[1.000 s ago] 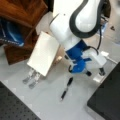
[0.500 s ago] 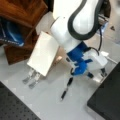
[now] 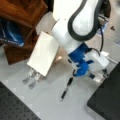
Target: Turn on the lamps. Open the box. Pick up the pen. Put it in the box.
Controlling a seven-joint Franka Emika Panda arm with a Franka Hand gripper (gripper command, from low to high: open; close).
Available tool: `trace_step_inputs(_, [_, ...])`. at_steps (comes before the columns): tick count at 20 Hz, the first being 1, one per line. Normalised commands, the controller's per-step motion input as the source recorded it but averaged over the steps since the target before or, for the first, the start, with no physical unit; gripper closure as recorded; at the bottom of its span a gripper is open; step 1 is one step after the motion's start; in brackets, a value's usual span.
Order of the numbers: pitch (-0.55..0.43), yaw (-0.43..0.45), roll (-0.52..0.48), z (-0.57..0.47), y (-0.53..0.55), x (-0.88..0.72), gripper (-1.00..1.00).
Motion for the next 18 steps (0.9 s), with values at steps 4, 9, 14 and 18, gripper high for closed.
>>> trace_step_inputs(4, [-0.042,0.039,0.207,-0.09,-0.02,0.11,1.0])
trace_step_inputs(9, [-0.051,0.033,0.177,-0.13,-0.05,0.12,1.0])
trace_step_inputs(14, [-0.068,0.045,0.161,-0.13,-0.09,0.15,1.0])
trace_step_inputs(18, [-0.05,0.046,0.153,-0.09,-0.12,0.15,1.0])
